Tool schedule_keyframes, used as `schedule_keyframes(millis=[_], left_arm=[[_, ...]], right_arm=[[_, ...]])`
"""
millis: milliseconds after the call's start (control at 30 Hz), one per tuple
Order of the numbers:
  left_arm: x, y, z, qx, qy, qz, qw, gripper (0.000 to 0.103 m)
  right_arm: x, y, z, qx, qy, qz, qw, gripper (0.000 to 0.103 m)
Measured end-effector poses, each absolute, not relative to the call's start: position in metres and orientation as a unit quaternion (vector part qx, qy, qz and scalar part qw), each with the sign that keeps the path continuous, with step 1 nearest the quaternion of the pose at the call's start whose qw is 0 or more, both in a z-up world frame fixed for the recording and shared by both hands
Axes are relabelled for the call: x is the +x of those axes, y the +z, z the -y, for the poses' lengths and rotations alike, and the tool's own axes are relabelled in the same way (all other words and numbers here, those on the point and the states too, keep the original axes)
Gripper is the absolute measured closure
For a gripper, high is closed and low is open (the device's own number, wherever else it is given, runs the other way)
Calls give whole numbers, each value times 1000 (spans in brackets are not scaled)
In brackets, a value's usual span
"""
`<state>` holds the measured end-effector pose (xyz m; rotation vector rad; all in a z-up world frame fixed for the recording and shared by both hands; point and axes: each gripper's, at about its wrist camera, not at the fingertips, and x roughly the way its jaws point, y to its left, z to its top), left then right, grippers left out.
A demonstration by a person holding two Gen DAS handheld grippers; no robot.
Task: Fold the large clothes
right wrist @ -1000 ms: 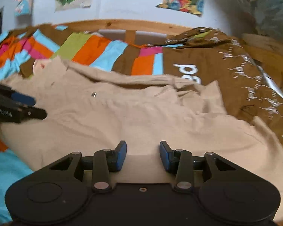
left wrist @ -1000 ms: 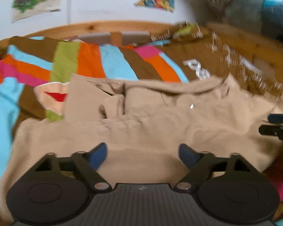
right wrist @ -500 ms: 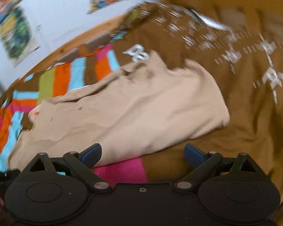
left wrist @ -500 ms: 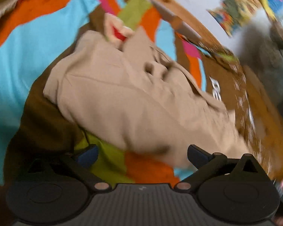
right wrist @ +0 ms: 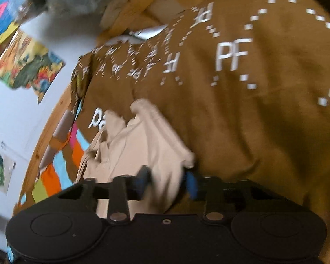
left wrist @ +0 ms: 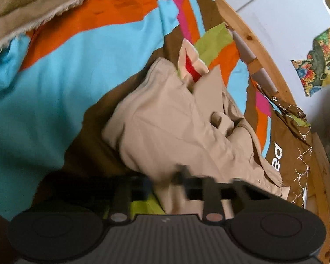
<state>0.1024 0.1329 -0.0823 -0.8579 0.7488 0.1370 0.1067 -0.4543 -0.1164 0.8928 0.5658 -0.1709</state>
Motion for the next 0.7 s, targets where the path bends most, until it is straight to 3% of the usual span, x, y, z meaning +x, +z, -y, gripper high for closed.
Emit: schedule_keyframes(millis=[67, 133, 300, 500, 600, 667, 700], left_arm=[[101, -74, -129, -383, 61, -349, 853, 102], [94, -59, -125, -361, 54, -336, 868, 103], [68, -39, -135, -354, 28, -325, 876, 103], [71, -69, -138, -349, 26, -356, 867, 99], [72, -67, -138, -337, 31, -353, 872, 86], [73, -68, -139, -341, 36, -357, 869, 56], [73, -69, -141, -345, 40, -358, 867, 49]], right_arm=[[102, -111, 453, 416, -77, -256, 869, 91], [96, -98, 447, 386, -71, -243, 887, 98], [64, -62, 435, 346, -65, -217, 910, 101], [36, -63, 439, 356, -104, -233, 899, 101], [47, -73, 438, 345, -120, -265, 892, 96], [51, -76, 437, 342, -130, -275, 889, 92], [51, -77, 436, 341, -133, -277, 889, 92]])
